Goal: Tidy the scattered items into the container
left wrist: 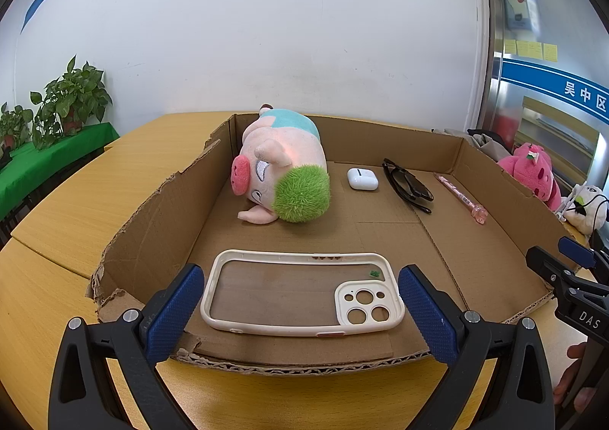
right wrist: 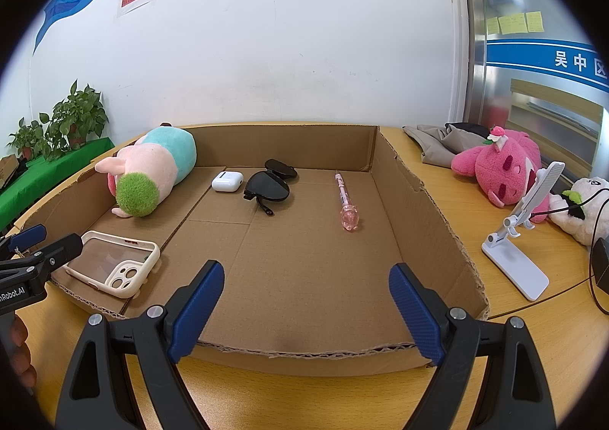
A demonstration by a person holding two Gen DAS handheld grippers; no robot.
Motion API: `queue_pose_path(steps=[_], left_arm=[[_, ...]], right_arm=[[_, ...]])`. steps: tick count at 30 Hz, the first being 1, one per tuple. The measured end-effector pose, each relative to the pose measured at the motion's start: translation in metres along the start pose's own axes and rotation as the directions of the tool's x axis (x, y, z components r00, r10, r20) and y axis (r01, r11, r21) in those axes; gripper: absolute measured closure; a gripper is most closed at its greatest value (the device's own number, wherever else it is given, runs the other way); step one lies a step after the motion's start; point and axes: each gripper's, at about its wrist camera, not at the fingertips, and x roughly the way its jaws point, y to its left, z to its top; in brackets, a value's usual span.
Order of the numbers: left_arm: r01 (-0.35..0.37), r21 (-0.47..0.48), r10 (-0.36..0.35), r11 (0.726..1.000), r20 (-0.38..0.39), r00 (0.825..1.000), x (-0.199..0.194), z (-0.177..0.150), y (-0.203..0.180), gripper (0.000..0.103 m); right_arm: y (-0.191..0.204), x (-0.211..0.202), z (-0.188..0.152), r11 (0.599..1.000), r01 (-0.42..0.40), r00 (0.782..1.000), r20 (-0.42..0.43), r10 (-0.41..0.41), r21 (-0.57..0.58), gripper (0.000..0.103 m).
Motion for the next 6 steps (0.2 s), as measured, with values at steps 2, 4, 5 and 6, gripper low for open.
queue_pose_path(steps=[2, 4, 5, 6], left_arm=[[-0.002, 0.001, 0.002, 1.0, 0.001, 1.0, -0.0004, -0.0001, -0.0002, 0.0], [-0.002, 0.002, 0.002, 1.0, 0.0, 1.0, -0.0004, -0.0003, -0.0003, 0.0], [-0.002, 0.002, 0.002, 1.0, 0.0, 1.0, -0.0004, -0.0003, -0.0003, 0.0], [-0.001, 0.001, 0.001, 1.0, -0.001, 1.0, -0.0003, -0.0003, -0.0003, 0.0]], right_arm=[[0.0001, 0.0, 0.0, 1.0, 0.0, 1.0, 0.0, 0.0, 0.0, 0.015], [0.0001, 0.0, -0.0001, 1.0, 0.0, 1.0, 0.0, 0.0, 0.0, 0.015], [0.0001, 0.0, -0.0001, 1.0, 0.0, 1.0, 0.0, 0.0, 0.0, 0.015], [0.0002, 0.0, -0.0001, 1.0, 0.0, 1.0, 0.0, 0.0, 0.0, 0.015]])
